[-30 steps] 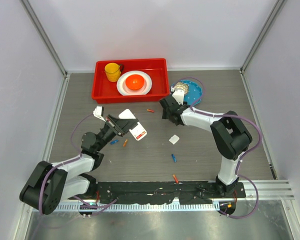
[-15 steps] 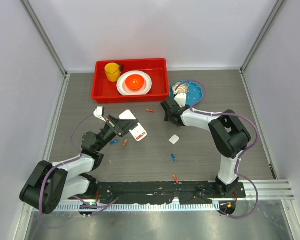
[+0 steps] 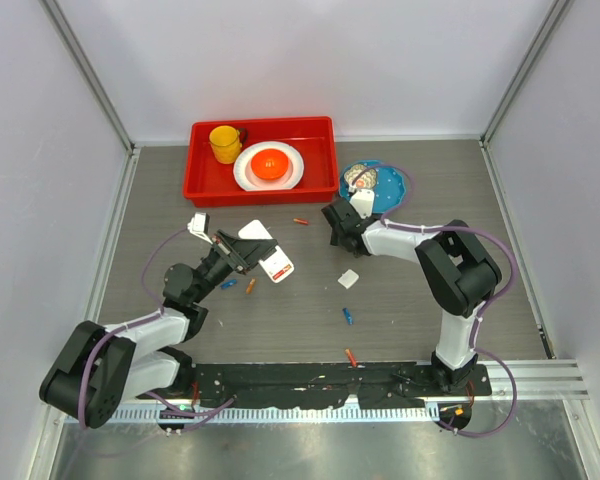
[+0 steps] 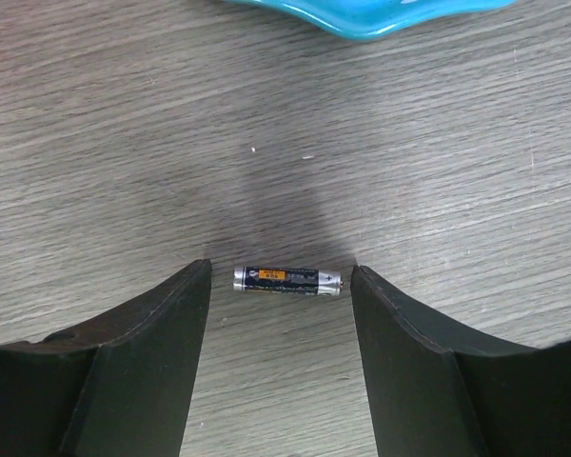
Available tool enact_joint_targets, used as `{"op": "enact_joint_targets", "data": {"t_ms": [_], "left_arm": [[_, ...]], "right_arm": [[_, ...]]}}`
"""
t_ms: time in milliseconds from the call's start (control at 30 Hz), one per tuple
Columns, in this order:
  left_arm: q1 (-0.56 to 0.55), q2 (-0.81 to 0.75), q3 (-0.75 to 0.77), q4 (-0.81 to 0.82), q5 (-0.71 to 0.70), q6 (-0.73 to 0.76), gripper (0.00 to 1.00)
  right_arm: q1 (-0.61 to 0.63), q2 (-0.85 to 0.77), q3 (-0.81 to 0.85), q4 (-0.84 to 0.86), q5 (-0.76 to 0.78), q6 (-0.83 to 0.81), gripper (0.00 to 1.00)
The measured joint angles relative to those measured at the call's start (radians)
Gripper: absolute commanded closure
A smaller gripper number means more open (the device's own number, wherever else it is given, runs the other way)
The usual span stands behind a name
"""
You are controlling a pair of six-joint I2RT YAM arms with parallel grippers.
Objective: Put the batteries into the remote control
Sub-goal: Pick up the battery from the center of the board.
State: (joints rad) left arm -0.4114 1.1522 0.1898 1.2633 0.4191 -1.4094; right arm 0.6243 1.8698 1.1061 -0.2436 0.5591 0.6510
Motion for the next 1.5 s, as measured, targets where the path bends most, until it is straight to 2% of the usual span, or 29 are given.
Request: {"op": "enact_joint_targets", "data": {"t_ms": [400, 633, 800, 1000, 1167, 1333, 1500], "left_arm": [[0.0, 0.0, 0.0, 0.0, 0.001, 0.0, 1.0], [0.0, 0.002, 0.0, 0.0, 0.001, 0.0, 1.0], [0.0, 0.004, 0.0, 0.0, 0.001, 0.0, 1.0], [0.0, 0.017, 0.0, 0.0, 0.001, -0.001, 1.0], [0.0, 0.06, 0.003, 0.01, 0.0, -0.006, 1.0], [-0.006, 0.146, 0.013, 0.024, -0.006, -0.032, 0.99], [-0.026, 0.232, 0.028, 0.022, -0.023, -0.056, 1.0]], "right_arm": [[0.0, 0.0, -0.013, 0.034, -0.012, 0.004, 0.5], [-0.003, -0.003, -0.023, 0.05, -0.013, 0.001, 0.62], [-0.005, -0.044, -0.064, 0.06, -0.028, -0.01, 0.64], [0.006, -0.25, -0.119, -0.035, -0.096, -0.072, 0.64], [0.118, -0.473, -0.058, -0.166, -0.111, -0.182, 0.64], [0.266, -0.524, 0.096, -0.33, -0.112, -0.264, 0.65], [0.354, -0.522, 0.187, -0.488, -0.091, -0.316, 0.65]]}}
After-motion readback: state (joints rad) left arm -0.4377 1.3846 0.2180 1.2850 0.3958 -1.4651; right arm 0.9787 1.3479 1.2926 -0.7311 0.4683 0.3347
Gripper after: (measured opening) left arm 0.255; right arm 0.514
